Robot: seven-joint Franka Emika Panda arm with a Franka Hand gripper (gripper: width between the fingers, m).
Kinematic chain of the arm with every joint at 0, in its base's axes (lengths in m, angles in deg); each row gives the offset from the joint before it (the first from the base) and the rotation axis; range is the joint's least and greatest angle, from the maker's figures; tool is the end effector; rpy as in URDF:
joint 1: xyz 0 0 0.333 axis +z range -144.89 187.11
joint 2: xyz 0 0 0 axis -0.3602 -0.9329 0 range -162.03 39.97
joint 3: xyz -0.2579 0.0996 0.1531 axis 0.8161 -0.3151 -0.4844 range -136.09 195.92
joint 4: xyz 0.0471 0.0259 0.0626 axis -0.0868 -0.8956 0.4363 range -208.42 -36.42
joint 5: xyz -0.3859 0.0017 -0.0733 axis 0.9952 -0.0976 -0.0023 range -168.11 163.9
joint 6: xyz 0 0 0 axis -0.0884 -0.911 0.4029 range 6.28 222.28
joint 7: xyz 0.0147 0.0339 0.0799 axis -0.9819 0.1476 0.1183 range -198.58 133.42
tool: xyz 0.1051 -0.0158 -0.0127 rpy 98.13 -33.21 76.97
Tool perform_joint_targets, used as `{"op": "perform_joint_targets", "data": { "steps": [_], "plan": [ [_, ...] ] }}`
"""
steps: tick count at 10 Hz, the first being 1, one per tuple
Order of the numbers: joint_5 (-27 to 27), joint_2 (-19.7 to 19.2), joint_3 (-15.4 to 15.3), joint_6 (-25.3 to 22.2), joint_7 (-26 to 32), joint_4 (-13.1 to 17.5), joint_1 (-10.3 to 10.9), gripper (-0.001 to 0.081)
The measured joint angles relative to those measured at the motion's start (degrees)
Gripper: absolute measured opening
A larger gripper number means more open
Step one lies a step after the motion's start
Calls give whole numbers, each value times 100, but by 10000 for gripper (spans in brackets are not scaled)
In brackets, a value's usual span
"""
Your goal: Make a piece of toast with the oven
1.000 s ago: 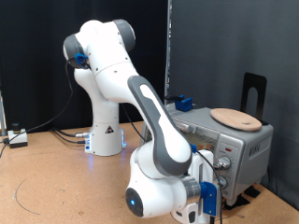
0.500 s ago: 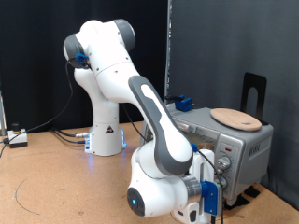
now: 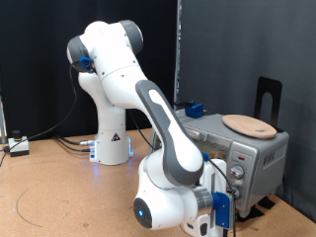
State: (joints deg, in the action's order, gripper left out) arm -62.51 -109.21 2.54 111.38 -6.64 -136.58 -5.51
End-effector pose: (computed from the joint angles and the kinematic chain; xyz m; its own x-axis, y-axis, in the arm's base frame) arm 0.5872 0.0716 0.1352 0.8864 0.0777 -0.4563 -0.4353 -0.1951 -0.8789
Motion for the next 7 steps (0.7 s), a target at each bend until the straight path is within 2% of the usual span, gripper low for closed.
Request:
{"op": "perform_joint_targets", "data": {
  "steps": [3, 4, 7],
  "plan": [
    [-631, -33, -110, 29, 1882, -298, -211, 95],
    [-811, -61, -139, 20, 2292, -371, -269, 95],
    [-963, -117, -156, -36, 2591, -402, -316, 96]
  ]
}}
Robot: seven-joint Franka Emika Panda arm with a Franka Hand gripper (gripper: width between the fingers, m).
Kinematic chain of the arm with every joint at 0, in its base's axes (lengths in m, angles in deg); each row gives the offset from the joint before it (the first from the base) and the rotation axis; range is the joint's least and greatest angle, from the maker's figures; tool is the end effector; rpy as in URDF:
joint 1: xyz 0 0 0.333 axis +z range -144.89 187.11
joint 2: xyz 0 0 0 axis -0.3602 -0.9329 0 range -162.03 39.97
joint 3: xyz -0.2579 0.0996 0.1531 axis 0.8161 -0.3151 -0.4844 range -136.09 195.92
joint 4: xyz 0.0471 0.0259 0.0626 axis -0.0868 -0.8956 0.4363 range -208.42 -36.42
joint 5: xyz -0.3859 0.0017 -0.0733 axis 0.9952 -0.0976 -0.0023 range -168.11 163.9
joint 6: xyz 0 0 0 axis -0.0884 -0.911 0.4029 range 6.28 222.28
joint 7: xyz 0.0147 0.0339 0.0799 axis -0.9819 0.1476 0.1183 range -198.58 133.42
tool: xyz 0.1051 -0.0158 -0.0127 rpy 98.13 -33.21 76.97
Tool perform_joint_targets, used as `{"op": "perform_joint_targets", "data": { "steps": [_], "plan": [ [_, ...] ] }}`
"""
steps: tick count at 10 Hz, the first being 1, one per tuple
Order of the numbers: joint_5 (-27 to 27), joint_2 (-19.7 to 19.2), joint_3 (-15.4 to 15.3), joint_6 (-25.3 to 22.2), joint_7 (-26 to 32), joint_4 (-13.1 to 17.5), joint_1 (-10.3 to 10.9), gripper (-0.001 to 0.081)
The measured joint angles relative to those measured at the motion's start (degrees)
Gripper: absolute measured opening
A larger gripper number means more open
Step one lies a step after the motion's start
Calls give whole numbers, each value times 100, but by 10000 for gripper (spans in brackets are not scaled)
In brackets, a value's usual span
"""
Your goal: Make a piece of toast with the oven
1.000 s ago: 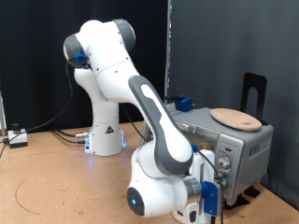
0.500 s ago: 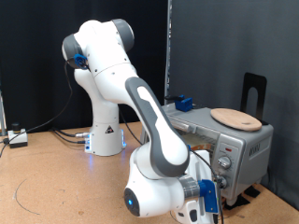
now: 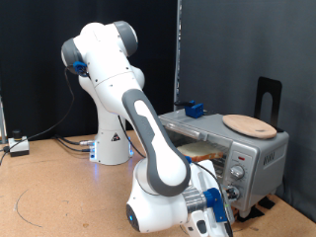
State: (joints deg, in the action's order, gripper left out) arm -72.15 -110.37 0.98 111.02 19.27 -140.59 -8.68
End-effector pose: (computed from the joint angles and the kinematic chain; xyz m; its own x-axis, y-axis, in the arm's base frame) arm 0.5718 0.0690 0.1223 0.9917 0.0191 -0.1272 -0.1272 -0.0020 -0.9919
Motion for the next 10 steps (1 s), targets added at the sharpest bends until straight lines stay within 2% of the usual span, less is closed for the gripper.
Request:
{"op": "perform_joint_targets", "data": {
  "steps": [3, 5, 6, 7, 8, 9, 10],
  "plan": [
    [-7, 0, 2, 4, -162, -3, 1, 96],
    [-18, 21, 8, 29, -572, 113, -1, 105],
    [47, 54, 21, 21, -870, 207, -1, 275],
    [228, 106, 51, -58, -1175, 299, -2, 275],
    [491, 173, 99, -241, -1467, 409, -8, 458],
    [701, 269, 161, -421, -1783, 507, -25, 594],
    [828, 374, 219, -580, -2134, 563, -64, 594]
  ]
}}
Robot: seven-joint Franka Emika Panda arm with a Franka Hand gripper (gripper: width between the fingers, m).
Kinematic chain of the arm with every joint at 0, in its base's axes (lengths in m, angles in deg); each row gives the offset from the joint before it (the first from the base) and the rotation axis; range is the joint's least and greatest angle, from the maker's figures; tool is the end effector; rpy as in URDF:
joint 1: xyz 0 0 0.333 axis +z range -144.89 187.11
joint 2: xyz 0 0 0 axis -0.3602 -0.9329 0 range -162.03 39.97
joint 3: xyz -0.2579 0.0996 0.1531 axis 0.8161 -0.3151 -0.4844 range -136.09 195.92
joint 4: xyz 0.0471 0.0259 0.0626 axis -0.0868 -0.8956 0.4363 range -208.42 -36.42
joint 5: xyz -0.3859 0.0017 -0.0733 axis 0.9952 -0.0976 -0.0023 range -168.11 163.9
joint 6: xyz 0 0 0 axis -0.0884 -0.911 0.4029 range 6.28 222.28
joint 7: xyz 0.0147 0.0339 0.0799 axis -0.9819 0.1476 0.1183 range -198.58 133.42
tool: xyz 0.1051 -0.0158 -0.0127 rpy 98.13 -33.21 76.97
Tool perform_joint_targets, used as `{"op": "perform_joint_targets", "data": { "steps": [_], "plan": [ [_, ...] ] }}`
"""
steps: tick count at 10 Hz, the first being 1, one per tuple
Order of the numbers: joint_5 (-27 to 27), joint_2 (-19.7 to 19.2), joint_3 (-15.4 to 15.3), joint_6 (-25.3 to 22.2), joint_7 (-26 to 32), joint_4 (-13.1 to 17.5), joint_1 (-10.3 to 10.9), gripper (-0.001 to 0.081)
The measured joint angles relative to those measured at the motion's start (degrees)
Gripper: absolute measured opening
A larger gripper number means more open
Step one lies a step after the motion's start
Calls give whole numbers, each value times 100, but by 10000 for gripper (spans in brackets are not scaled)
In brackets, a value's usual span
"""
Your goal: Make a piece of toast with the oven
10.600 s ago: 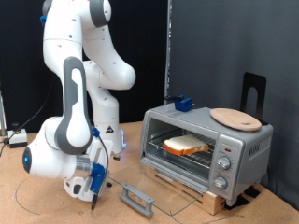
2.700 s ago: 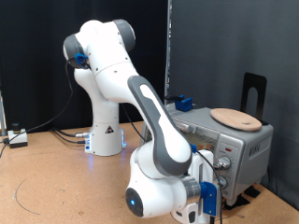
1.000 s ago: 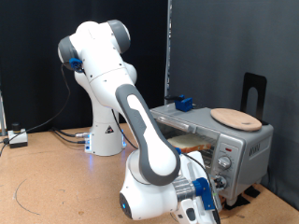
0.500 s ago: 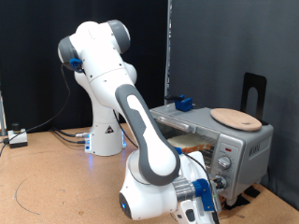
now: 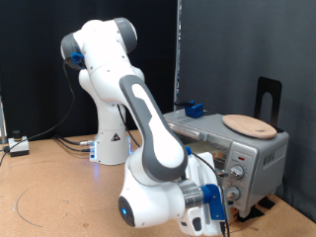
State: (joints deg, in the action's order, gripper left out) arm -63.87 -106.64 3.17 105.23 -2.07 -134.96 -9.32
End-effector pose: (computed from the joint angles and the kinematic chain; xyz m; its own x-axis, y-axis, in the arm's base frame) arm 0.6009 0.0276 0.1722 0.9356 0.0824 -0.3434 -0.3331 -0.1165 -0.9357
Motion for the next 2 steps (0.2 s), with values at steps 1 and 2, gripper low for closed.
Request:
{"op": "perform_joint_targets", "data": {
  "steps": [1, 2],
  "plan": [
    [101, 101, 60, -187, -336, 48, -47, 751],
    [226, 176, 122, -430, -641, 118, -105, 751]
  ]
}}
